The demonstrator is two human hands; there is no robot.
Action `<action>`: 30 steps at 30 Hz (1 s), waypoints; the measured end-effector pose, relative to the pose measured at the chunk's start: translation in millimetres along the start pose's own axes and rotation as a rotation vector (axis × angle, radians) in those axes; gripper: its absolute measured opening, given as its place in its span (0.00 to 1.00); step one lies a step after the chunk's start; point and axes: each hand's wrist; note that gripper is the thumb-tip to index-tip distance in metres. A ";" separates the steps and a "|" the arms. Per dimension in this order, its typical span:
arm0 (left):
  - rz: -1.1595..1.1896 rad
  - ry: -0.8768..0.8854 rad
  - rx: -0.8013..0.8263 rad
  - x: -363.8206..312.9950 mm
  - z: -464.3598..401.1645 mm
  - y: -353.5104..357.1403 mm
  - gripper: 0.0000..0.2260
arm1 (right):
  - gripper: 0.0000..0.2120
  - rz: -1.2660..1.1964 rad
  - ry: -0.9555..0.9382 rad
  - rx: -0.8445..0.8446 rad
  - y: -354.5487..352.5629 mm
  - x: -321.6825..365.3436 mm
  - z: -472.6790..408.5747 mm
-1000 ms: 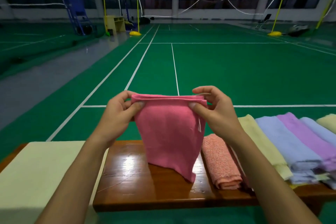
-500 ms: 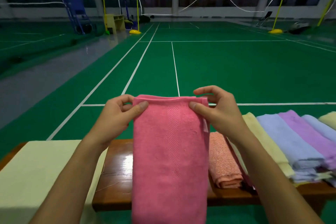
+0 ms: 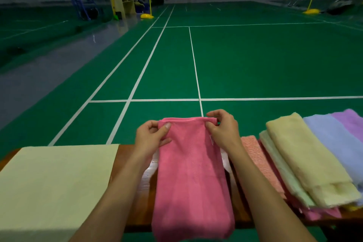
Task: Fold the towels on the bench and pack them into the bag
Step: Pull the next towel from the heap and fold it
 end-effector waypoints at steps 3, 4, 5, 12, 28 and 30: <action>0.003 0.035 0.021 10.0 -4.6 -2.2 0.20 | 0.18 0.054 0.051 0.033 11.3 -13.7 -1.9; 0.001 0.045 0.033 11.3 -4.6 -7.0 0.23 | 0.21 0.095 0.046 0.051 12.9 -16.9 -1.7; -0.016 0.056 0.052 12.5 -4.8 -12.0 0.25 | 0.22 0.125 0.042 0.066 12.4 -18.9 -2.1; -0.256 0.122 0.213 14.2 22.3 -40.7 0.20 | 0.16 -0.037 0.120 0.129 -24.5 -10.8 21.0; -1.011 0.322 0.599 31.2 116.8 -73.7 0.08 | 0.05 0.036 0.066 0.503 -61.3 -26.6 135.7; -1.030 0.348 0.615 34.0 117.8 -76.7 0.09 | 0.07 0.169 -0.024 0.565 -56.5 -28.9 141.2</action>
Point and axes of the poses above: each hand's wrist, its own z-axis away from the middle knuckle, its own y-axis out of the palm, x = y × z, and after that the axes turned 5 degrees about -z, right-handed
